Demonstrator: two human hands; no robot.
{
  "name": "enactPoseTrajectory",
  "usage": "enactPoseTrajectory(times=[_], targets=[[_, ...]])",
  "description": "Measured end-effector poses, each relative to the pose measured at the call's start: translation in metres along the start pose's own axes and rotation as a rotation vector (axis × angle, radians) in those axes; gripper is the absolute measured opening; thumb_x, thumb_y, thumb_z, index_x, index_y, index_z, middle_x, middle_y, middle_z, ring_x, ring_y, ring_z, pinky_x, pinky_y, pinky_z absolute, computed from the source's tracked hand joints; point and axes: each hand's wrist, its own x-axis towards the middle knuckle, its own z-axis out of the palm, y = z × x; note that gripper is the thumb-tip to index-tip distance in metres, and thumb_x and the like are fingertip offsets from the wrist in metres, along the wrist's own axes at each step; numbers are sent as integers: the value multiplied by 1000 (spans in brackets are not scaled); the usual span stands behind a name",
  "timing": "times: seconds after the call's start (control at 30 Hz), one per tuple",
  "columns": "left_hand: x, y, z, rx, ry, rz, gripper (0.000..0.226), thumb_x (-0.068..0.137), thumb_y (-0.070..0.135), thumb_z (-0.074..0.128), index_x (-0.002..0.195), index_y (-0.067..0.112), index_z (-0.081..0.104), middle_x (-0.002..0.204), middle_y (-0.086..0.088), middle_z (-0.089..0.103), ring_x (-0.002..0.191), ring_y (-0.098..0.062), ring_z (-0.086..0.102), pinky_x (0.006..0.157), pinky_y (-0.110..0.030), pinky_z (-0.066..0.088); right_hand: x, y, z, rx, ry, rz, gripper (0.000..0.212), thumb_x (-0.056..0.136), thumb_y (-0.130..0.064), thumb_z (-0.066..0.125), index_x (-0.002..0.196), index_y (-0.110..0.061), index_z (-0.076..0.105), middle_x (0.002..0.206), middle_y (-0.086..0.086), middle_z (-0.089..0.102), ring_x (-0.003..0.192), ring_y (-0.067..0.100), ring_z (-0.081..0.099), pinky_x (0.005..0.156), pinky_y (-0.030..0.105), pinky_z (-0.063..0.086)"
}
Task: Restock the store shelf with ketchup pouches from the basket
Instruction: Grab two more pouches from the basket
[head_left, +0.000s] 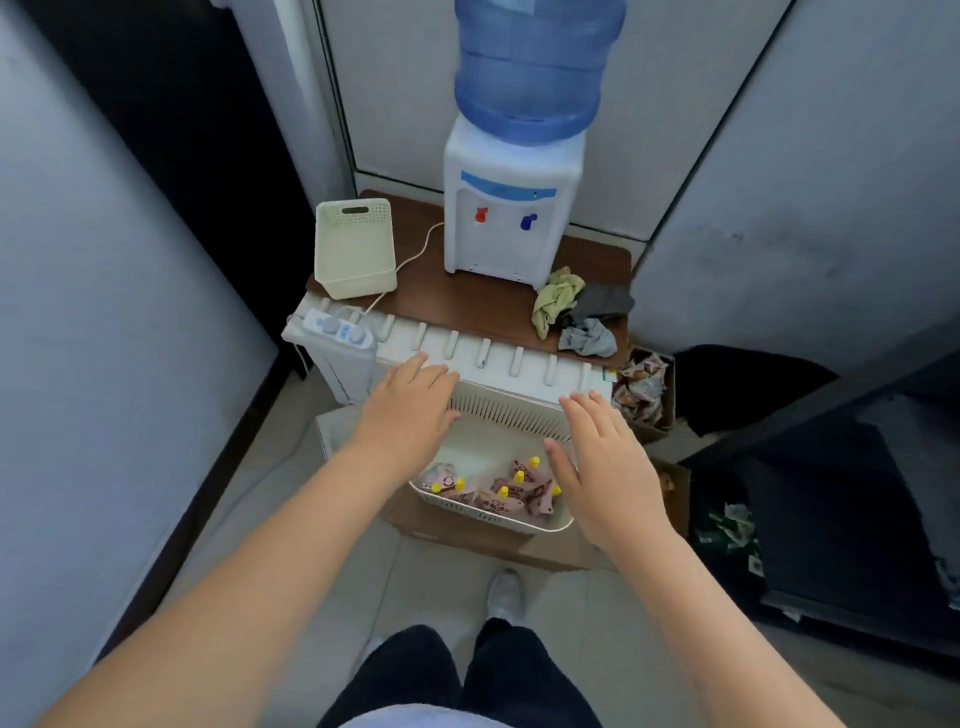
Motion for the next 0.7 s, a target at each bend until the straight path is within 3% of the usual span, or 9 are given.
enactPoseTrajectory(times=[0.13, 0.3, 0.47, 0.57, 0.63, 0.7], targets=[[40, -6, 56, -107, -126, -71, 43, 92, 6, 56, 134, 11, 56, 138, -7, 58, 142, -30, 38, 111, -44, 41, 44, 29, 50, 44, -145, -65, 55, 106, -42, 44, 152, -12, 41, 158, 5, 45, 153, 25, 30, 124, 39, 25], [56, -27, 146, -86, -356, -59, 29, 91, 10, 60, 120, 7, 63, 131, -10, 62, 151, -30, 27, 113, -44, 39, 75, 39, 142, 96, -258, -152, 39, 106, -31, 46, 136, -11, 59, 137, 8, 63, 138, 28, 50, 112, 41, 42], [75, -48, 243, 5, -460, -42, 28, 88, 6, 56, 114, 8, 65, 126, -11, 65, 149, -30, 31, 117, -41, 35, 102, 40, 254, 132, -332, -215, 32, 100, -28, 58, 126, -11, 66, 120, 9, 70, 123, 30, 60, 99, 42, 48], [87, -54, 277, 79, -574, -82, 30, 87, 12, 56, 115, 13, 64, 122, -9, 65, 136, -31, 46, 112, -43, 40, 112, 38, 310, 128, -454, -221, 36, 98, -27, 60, 130, -13, 62, 117, 9, 69, 118, 30, 59, 91, 42, 51], [97, -54, 289, 235, -683, -65, 33, 92, 17, 51, 124, 19, 62, 124, -4, 67, 128, -26, 54, 121, -43, 28, 117, 35, 339, 70, -520, -236, 36, 97, -29, 58, 131, -17, 60, 116, 7, 67, 115, 29, 58, 82, 41, 51], [105, -55, 300, 355, -761, -19, 38, 98, 19, 46, 134, 20, 56, 134, 1, 64, 133, -21, 52, 126, -41, 11, 121, 32, 360, -12, -567, -254, 31, 96, -29, 58, 125, -19, 61, 112, 5, 67, 112, 27, 56, 75, 37, 46]])
